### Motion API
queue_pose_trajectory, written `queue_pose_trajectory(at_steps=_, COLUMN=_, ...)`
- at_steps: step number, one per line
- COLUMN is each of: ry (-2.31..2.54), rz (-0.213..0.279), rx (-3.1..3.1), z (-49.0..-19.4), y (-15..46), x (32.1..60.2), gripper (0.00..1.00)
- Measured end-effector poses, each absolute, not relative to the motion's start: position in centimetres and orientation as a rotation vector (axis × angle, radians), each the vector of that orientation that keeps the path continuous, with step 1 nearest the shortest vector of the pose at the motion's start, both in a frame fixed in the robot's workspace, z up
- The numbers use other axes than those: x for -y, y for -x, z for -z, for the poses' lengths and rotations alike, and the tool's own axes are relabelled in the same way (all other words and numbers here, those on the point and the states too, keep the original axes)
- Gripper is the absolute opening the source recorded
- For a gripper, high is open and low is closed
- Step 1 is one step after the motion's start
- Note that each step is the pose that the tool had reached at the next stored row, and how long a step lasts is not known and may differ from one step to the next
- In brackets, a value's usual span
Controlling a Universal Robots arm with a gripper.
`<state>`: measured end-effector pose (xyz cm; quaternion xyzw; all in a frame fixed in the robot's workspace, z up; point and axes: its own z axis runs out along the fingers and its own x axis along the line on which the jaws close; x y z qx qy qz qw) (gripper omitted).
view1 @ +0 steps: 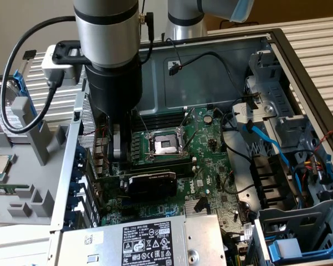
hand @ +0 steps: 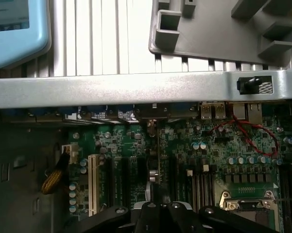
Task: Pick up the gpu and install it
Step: 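Press down on the gpu until it lock into place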
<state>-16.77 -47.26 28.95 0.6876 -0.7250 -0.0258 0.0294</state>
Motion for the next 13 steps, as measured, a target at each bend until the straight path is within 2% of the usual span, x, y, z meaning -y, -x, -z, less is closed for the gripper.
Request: queue_pose_trajectory(at_steps=13, ry=-2.119, rz=0.080, rx=2.235, z=-29.9, y=13.8, x=47.3, gripper=0.11)
